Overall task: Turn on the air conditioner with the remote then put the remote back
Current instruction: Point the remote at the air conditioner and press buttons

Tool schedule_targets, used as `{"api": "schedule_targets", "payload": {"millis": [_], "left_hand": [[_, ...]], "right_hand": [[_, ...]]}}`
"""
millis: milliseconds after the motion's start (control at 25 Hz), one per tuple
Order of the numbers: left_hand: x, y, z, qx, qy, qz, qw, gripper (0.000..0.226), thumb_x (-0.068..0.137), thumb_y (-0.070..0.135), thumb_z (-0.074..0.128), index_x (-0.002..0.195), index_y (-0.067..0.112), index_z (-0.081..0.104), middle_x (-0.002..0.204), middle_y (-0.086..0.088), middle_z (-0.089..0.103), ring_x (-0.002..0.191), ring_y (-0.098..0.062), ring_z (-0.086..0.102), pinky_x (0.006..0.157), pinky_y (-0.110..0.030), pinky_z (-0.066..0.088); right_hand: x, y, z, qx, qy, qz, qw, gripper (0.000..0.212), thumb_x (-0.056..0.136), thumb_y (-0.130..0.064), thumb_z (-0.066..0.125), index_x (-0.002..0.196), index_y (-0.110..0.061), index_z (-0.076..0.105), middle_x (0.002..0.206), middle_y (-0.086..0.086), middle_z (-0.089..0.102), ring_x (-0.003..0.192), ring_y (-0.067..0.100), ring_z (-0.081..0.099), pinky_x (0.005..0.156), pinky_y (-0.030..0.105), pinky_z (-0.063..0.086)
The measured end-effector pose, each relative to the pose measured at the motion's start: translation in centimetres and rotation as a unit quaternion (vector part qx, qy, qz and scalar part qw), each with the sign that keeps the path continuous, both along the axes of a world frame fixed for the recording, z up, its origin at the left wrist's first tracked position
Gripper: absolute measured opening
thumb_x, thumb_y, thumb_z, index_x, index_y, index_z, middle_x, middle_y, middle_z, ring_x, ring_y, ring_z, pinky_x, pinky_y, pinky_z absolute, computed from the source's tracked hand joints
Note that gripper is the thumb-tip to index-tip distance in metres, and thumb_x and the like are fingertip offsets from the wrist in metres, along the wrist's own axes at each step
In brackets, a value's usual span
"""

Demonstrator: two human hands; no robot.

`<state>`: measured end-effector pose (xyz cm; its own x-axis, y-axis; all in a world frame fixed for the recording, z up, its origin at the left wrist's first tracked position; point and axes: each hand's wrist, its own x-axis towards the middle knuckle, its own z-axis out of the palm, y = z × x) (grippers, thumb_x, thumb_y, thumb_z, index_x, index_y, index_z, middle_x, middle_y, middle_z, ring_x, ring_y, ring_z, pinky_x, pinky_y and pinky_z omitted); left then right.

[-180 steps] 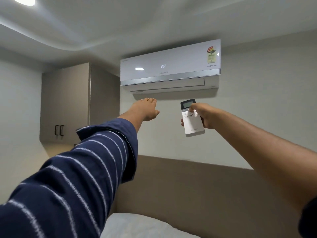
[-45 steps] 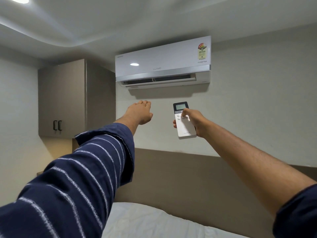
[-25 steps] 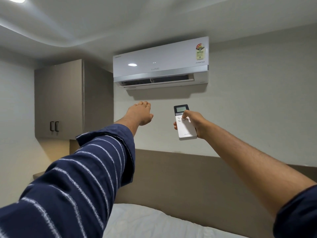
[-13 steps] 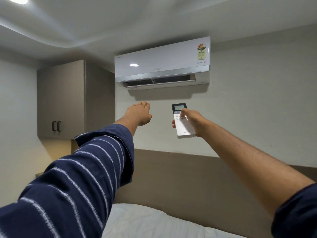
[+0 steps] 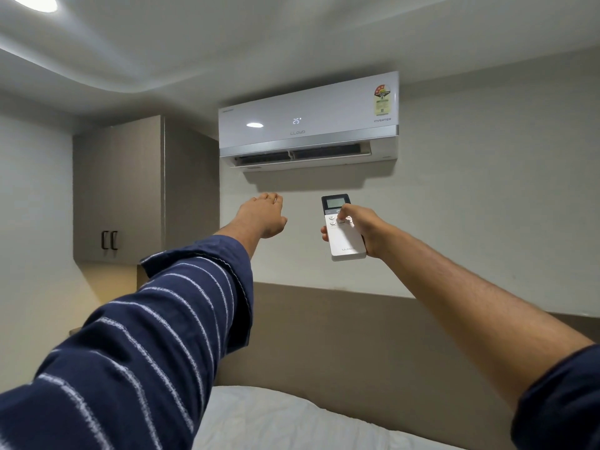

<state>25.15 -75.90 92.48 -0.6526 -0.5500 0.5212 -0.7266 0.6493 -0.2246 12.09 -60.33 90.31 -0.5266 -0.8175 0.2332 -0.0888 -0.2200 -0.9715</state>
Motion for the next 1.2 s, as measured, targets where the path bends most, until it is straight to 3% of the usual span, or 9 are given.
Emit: {"api": "schedule_targets", "payload": {"millis": [240,1200], "left_hand": [[-0.1,0.0,0.1,-0.001,-0.001,-0.001,1.000,0.066,0.101,0.036,0.028,0.157,0.007,0.007,0.165,-0.008,0.007,0.153,-0.024,0.009,0.124,-0.039,0.015],[-2.1,-0.3,-2.0,0.005,-0.037,-0.028,0.999,0.065,0.101,0.035,0.028,0.156,0.007,0.009,0.165,-0.008,0.009,0.152,-0.024,0.012,0.123,-0.039,0.017]], "right_hand": [[-0.1,0.3,-0.2,0.001,0.004,-0.007,1.000,0.026,0.084,-0.007,0.037,0.106,-0.003,0.049,0.079,0.018,0.068,0.048,0.023,0.069,0.045,0.023,0.054],[-1.6,-0.4,-2.7,0.016,-0.014,-0.039,0.999,0.017,0.083,-0.006,0.039,0.093,-0.004,0.052,0.079,0.018,0.068,0.049,0.024,0.069,0.046,0.024,0.055]]}}
